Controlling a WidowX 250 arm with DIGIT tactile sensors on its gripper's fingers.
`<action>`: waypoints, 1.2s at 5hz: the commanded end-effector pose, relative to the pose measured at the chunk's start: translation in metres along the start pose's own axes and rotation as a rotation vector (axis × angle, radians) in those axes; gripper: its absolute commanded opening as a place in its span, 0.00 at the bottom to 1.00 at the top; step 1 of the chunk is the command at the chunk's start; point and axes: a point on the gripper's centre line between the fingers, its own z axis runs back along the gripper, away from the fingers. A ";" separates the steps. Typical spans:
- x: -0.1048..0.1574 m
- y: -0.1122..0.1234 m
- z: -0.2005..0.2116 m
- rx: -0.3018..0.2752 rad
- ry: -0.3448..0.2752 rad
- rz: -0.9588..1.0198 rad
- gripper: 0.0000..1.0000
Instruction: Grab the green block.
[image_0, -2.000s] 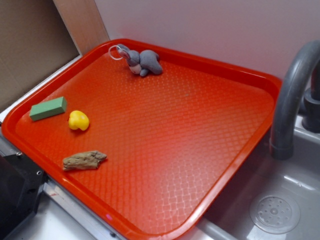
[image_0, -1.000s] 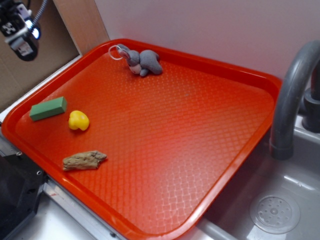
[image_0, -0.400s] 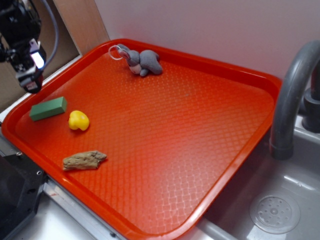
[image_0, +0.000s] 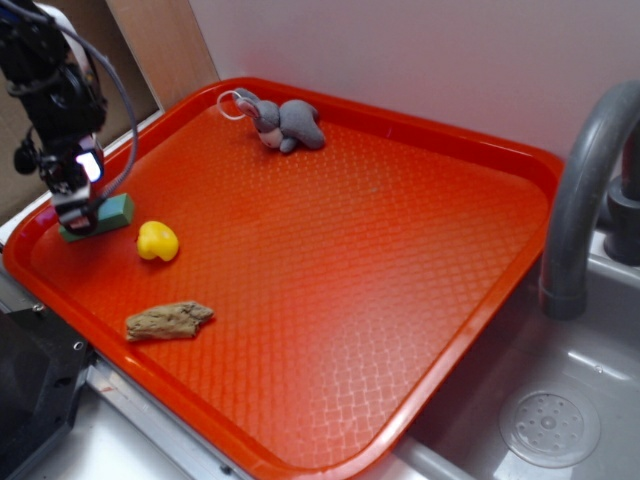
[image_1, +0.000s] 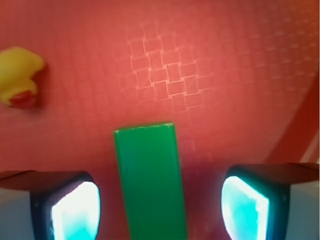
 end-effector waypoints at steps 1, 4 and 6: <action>0.006 -0.001 -0.026 0.048 0.057 -0.027 1.00; 0.006 0.002 -0.033 0.053 0.059 -0.035 0.00; 0.022 0.006 0.030 0.104 -0.015 0.124 0.00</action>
